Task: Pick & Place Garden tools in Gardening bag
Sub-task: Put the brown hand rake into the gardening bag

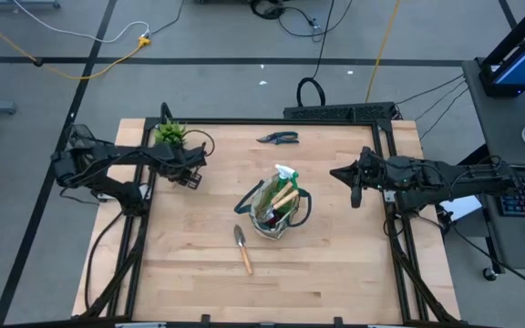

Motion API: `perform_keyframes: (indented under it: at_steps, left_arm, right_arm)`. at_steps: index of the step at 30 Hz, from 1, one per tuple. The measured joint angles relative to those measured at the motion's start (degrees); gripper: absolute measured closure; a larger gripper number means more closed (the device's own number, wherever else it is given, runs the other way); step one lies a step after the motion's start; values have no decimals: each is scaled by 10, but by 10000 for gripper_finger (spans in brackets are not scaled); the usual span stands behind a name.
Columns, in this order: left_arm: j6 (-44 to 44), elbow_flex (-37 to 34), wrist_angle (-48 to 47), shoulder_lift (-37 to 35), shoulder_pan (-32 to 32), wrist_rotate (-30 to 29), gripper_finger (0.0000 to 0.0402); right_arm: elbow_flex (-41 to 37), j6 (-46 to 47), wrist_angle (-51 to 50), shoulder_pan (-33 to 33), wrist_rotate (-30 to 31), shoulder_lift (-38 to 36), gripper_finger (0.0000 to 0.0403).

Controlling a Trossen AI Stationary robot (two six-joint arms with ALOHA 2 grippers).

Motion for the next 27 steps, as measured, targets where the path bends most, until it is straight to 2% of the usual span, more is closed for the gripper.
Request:
perform_keyframes:
  at_steps: [10, 13, 18, 24, 27]
  left_arm:
    - [4, -16, 31, -2, -2, 12, 243]
    - [9, -16, 33, -1, -2, 21, 266]
    - [24, -17, 33, -1, -2, 38, 333]
    - [34, -16, 23, -1, -12, 67, 333]
    - [37, -2, 8, -7, -28, 111, 333]
  right_arm:
    - [0, 11, 0, 0, 0, 1, 403]
    - [0, 13, 0, 0, 0, 1, 403]
    - [0, 13, 0, 0, 0, 1, 403]
    - [0, -5, 52, 1, -3, 7, 403]
    - [0, -29, 93, 4, -12, 17, 403]
